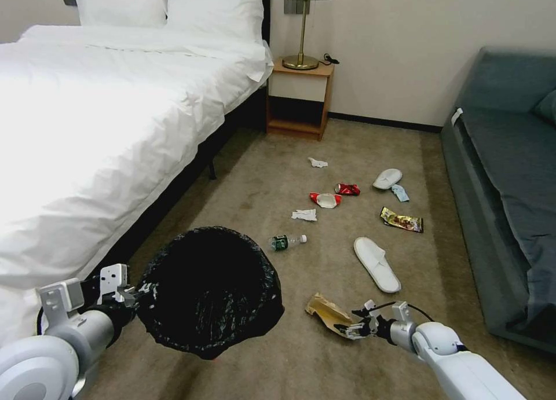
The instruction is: Pick up the trash bin, then pick up the garbage on the floor and place it into the trash bin.
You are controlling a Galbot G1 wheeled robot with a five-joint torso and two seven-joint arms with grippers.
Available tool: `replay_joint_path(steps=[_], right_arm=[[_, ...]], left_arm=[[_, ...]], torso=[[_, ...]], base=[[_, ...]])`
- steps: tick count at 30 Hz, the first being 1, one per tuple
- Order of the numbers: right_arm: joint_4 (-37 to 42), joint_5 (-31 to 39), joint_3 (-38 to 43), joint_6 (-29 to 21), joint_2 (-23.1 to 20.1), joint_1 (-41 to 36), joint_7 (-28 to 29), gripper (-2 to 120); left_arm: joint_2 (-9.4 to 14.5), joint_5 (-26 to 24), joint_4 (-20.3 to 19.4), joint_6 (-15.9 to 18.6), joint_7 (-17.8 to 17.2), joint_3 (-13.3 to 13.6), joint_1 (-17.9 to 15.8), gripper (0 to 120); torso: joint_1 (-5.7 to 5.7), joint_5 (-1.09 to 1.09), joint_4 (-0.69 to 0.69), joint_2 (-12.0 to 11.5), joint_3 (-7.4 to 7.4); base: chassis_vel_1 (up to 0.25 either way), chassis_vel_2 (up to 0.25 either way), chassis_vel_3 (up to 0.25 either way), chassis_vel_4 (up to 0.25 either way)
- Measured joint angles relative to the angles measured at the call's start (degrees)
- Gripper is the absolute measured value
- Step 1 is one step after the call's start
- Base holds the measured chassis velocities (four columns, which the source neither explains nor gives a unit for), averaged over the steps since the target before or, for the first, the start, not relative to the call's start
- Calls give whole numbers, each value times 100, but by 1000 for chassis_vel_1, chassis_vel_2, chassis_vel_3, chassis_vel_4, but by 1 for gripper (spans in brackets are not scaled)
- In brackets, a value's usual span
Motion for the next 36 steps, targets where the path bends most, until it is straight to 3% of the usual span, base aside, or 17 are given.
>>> replay_joint_path(steps=[5, 7, 11, 17, 26, 28, 36], right_arm=[[-125, -20, -1, 9, 59, 50, 8, 88], [-208, -49, -2, 15, 93, 90, 9, 75], [-287, -73, -2, 29, 133, 127, 11, 67], [-381, -105, 1, 71, 203, 164, 40, 37], [-368, -108, 38, 104, 197, 131, 63, 14], [-327, -103, 78, 105, 181, 93, 83, 2], [-108, -62, 272, 90, 85, -35, 139, 0]], left_arm=[[-30, 11, -2, 0, 11, 7, 20, 3], [-36, 13, -3, 0, 17, 16, 18, 3], [-37, 16, -1, 0, 23, 33, 2, 3], [-19, 23, 8, 0, 43, 46, -16, 3], [-18, 31, 17, 0, 51, 74, -29, 3], [-22, 34, 20, 0, 50, 78, -31, 3], [-24, 39, 52, 0, 28, 91, -61, 3]], torso=[[0, -1, 0, 0, 0], [0, -1, 0, 0, 0], [0, -1, 0, 0, 0], [0, 0, 0, 0, 0], [0, 2, 1, 0, 0], [0, 1, 1, 0, 0], [0, 0, -1, 0, 0]], base=[[0, 0, 0, 0], [0, 0, 0, 0], [0, 0, 0, 0], [0, 0, 0, 0], [0, 0, 0, 0], [0, 0, 0, 0], [0, 0, 0, 0]])
